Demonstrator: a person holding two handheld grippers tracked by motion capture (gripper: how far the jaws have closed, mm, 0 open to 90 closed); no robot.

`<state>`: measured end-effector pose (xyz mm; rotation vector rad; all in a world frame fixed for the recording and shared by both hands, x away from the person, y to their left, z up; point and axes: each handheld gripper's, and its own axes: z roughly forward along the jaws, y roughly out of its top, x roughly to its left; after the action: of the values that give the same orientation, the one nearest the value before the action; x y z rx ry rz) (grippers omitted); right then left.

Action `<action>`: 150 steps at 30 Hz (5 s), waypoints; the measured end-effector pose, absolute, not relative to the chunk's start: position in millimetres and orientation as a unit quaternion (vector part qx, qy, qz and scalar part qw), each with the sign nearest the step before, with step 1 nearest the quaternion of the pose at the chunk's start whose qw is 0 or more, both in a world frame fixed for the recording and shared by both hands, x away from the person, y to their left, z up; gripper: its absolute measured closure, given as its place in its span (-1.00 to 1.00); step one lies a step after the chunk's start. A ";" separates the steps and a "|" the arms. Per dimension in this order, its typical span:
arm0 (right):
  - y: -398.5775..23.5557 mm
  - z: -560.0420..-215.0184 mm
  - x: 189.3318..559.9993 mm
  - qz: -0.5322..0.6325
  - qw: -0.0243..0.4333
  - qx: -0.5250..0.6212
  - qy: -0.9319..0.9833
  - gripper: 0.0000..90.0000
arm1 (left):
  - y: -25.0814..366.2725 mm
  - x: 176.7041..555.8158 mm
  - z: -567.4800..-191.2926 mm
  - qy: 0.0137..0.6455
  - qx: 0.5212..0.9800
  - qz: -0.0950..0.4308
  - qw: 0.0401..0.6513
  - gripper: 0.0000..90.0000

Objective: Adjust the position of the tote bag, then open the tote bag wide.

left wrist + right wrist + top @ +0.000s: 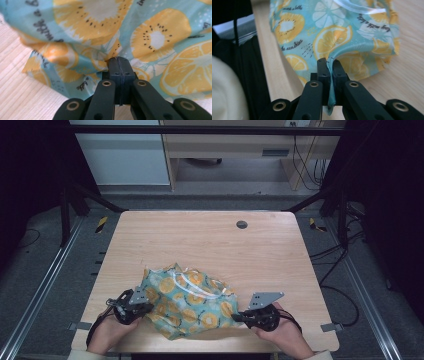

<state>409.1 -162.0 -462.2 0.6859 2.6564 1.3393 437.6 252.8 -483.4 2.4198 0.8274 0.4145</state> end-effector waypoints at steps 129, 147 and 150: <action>-171.9 -415.1 411.9 0.536 0.185 0.290 0.771 1.00 | 269.8 398.1 -388.3 0.338 0.780 0.289 0.441 1.00; -164.4 -464.9 416.6 0.428 0.085 0.250 0.864 1.00 | 254.2 415.3 -464.4 0.298 0.888 0.187 0.296 1.00; -159.6 -470.7 418.6 0.405 0.082 0.244 0.877 1.00 | 253.0 420.6 -467.2 0.304 0.885 0.200 0.290 1.00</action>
<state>418.6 -159.6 -470.7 0.7295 2.6218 1.2095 420.6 253.0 -467.2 2.3615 0.8096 0.5327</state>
